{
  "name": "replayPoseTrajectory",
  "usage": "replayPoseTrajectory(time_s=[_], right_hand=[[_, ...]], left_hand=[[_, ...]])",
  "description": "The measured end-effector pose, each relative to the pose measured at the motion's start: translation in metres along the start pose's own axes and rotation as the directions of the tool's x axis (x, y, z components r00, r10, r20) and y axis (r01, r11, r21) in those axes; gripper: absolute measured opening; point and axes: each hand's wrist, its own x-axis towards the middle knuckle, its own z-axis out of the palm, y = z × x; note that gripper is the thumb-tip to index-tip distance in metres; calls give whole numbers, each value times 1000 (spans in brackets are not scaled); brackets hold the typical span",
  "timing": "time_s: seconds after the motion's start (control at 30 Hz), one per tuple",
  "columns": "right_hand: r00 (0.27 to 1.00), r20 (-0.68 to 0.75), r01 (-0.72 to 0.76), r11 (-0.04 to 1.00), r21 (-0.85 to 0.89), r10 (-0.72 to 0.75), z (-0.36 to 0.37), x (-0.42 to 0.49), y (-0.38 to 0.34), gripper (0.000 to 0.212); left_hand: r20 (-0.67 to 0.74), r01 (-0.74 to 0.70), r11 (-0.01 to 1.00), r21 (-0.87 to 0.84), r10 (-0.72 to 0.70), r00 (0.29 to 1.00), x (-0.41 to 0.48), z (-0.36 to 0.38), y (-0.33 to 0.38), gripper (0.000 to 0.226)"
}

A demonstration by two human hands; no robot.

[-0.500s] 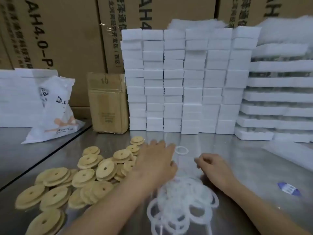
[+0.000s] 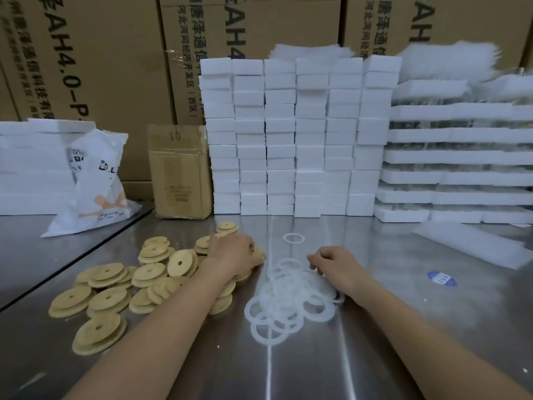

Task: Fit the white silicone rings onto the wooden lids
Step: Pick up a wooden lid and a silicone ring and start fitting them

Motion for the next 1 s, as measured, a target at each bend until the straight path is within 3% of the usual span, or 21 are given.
replayPoseTrajectory(time_s=[0.1, 0.17, 0.27, 0.33, 0.37, 0.47, 0.6, 0.7, 0.87, 1.0], right_hand=[[999, 44, 28, 989, -143, -22, 2, -1, -3, 30], [998, 49, 33, 992, -121, -27, 1, -1, -2, 26], [993, 53, 111, 981, -160, -104, -1, -6, -1, 16], [981, 98, 190, 946, -261, -169, -1, -10, 2, 12], [974, 127, 219, 927, -305, -188, -2, -11, 3, 20], [955, 175, 286, 896, -340, -239, -3, -14, 2, 34], [950, 189, 303, 872, -385, -247, 0, -16, 0, 21], [960, 168, 271, 884, -380, -222, 2, -17, -3, 19], [962, 162, 269, 879, -393, -222, 4, -18, -5, 17], [963, 151, 265, 871, -414, -221, 5, -16, -2, 16]], left_hand=[[-144, -13, 999, -44, 6, 990, -2, -2, 8, 44], [-234, -80, 979, -185, 35, 972, -6, 0, 14, 49], [-309, -208, 896, -392, 84, 947, -15, 0, 26, 69], [-365, -261, 815, -518, 66, 929, -22, 2, 37, 65], [-381, -273, 765, -583, 39, 924, -27, 3, 42, 63], [-374, -283, 604, -745, -28, 927, -37, 8, 56, 59], [-322, -277, 394, -876, -50, 945, -49, 21, 71, 56], [-292, -251, 320, -913, -84, 953, -51, 29, 81, 56], [-280, -235, 302, -924, -115, 953, -53, 28, 83, 54], [-232, -197, 223, -955, -145, 962, -54, 23, 85, 53]])
